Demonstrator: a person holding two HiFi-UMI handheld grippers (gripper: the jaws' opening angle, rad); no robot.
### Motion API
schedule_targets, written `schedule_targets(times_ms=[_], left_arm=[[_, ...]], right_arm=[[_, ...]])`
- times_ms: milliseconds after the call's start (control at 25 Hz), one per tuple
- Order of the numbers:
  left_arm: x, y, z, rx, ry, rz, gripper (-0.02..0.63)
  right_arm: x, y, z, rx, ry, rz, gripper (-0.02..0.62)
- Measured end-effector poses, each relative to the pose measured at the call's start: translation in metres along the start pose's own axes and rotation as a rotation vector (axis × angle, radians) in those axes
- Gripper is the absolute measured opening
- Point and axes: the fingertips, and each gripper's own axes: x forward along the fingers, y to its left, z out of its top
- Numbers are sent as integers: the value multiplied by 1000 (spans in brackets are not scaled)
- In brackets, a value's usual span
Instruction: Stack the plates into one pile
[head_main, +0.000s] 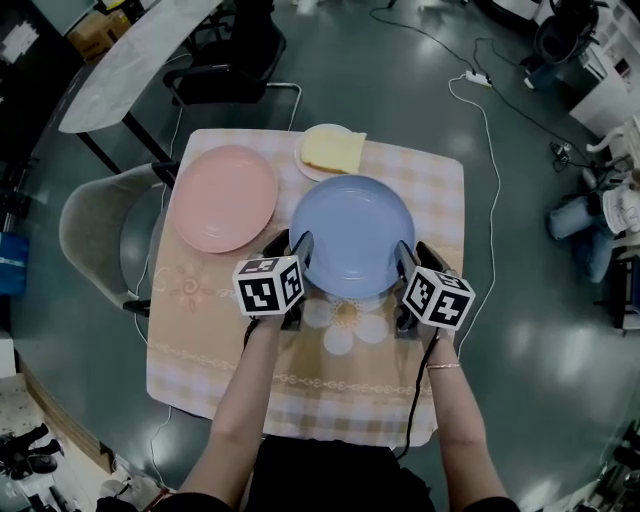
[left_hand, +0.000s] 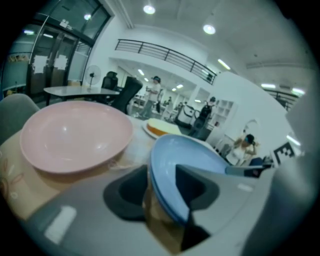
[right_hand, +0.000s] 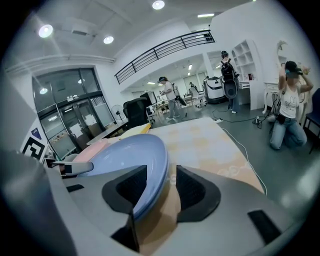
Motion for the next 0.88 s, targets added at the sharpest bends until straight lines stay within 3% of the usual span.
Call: schedule_targets(times_ms=[360,520,880], left_arm=[[8,1,-2,-24,9,12,170],[8,4,-2,-26,17,30,126],[-11,-7,-6,24,18,36,110]], right_arm=[[11,2,-6,32,38,23,155],[12,0,-6,14,40,3,91],[-1,-7,-6,95,31,-13,61]])
